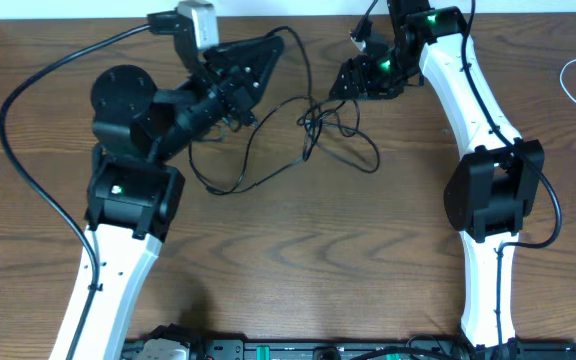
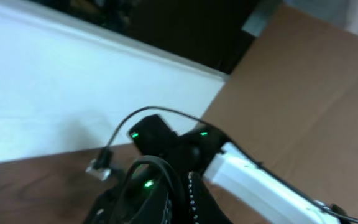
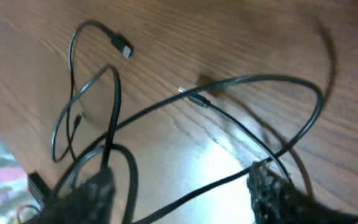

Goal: Untangle cables

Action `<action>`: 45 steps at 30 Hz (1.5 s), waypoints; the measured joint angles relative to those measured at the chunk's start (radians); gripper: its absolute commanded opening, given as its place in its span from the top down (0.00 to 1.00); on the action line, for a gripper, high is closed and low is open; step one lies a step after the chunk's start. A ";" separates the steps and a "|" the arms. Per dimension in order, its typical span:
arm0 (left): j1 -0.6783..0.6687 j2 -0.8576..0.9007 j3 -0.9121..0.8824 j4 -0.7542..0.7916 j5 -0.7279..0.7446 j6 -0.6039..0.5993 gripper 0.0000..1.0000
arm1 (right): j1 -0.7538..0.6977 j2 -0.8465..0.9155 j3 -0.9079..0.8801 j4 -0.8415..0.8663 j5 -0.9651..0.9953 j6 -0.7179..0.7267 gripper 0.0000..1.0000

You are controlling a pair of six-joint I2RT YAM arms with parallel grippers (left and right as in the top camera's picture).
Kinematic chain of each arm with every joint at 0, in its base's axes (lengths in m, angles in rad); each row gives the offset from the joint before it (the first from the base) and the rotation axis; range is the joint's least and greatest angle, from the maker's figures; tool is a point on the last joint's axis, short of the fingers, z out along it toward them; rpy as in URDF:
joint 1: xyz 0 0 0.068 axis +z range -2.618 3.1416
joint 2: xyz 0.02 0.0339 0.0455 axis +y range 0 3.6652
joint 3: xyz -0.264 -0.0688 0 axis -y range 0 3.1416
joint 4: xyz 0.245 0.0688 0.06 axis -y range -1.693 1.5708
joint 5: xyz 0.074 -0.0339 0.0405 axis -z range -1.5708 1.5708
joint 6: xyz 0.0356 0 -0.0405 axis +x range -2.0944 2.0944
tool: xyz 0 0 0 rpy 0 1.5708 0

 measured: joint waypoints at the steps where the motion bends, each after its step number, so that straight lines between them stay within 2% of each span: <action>1: 0.007 0.002 0.000 -0.012 0.000 0.000 0.92 | 0.002 0.000 0.000 -0.003 0.001 0.002 0.50; 4: 0.021 0.011 0.000 -0.027 -0.001 0.000 0.93 | 0.014 0.000 0.000 -0.004 0.006 -0.001 0.58; 8: 0.021 0.013 0.000 -0.024 0.000 0.000 0.93 | 0.041 0.000 -0.002 -0.003 0.040 0.004 0.61; 13: 0.021 0.013 0.000 -0.032 0.000 0.000 0.92 | 0.078 0.002 -0.043 0.036 0.066 0.008 0.42; 16: 0.021 0.013 0.000 -0.045 -0.001 0.000 0.93 | 0.082 0.002 -0.051 0.051 0.070 0.010 0.36; 30: 0.021 0.031 0.000 -0.112 -0.002 0.000 0.93 | 0.022 0.002 -0.051 0.096 0.034 0.012 0.27; 45: 0.021 0.042 0.000 -0.141 -0.002 0.000 0.93 | 0.077 0.002 -0.051 0.121 0.015 0.013 0.25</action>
